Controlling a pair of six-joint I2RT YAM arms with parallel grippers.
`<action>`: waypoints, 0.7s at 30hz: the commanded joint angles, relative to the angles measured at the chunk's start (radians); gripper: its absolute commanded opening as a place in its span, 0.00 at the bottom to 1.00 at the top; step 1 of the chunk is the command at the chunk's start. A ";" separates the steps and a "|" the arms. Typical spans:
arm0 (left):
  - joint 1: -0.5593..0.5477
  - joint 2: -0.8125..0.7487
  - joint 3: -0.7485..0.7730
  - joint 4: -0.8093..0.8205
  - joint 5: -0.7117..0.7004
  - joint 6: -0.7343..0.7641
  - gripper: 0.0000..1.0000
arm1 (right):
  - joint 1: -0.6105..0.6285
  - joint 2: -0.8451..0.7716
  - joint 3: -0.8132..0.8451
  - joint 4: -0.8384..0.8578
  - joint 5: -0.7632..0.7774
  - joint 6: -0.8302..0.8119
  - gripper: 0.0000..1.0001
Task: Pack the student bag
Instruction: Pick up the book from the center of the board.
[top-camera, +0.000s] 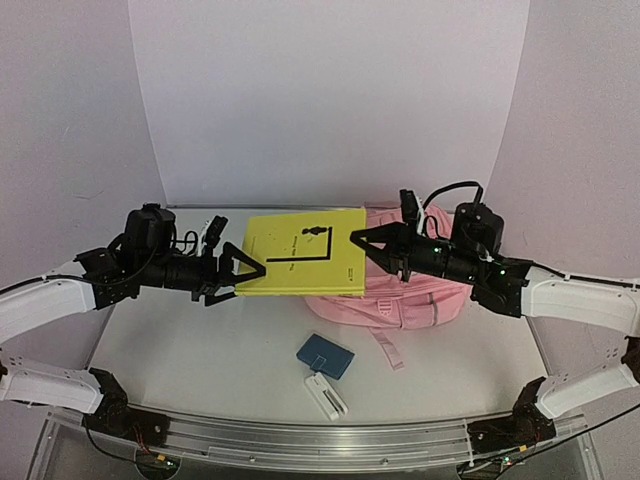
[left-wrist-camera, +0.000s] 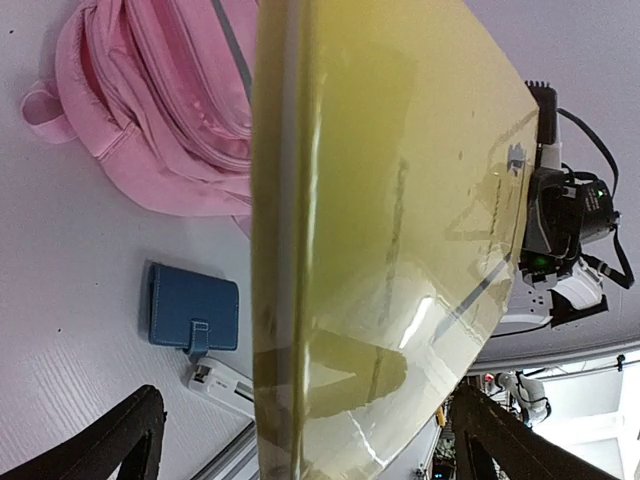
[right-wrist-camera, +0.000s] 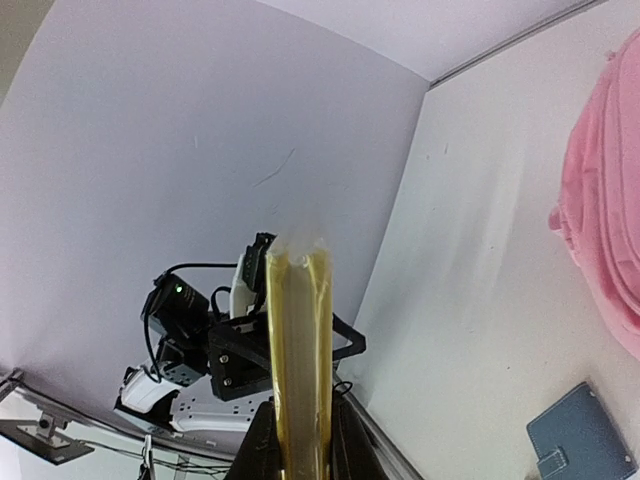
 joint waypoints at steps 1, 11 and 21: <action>0.003 -0.001 0.049 0.125 0.098 0.004 0.99 | 0.005 -0.032 0.072 0.094 -0.123 -0.024 0.00; 0.003 -0.055 -0.042 0.317 0.104 -0.113 0.40 | 0.005 -0.039 0.046 0.095 -0.112 -0.031 0.00; 0.014 -0.121 -0.091 0.325 0.041 -0.142 0.00 | -0.013 -0.038 -0.011 0.025 -0.015 -0.094 0.28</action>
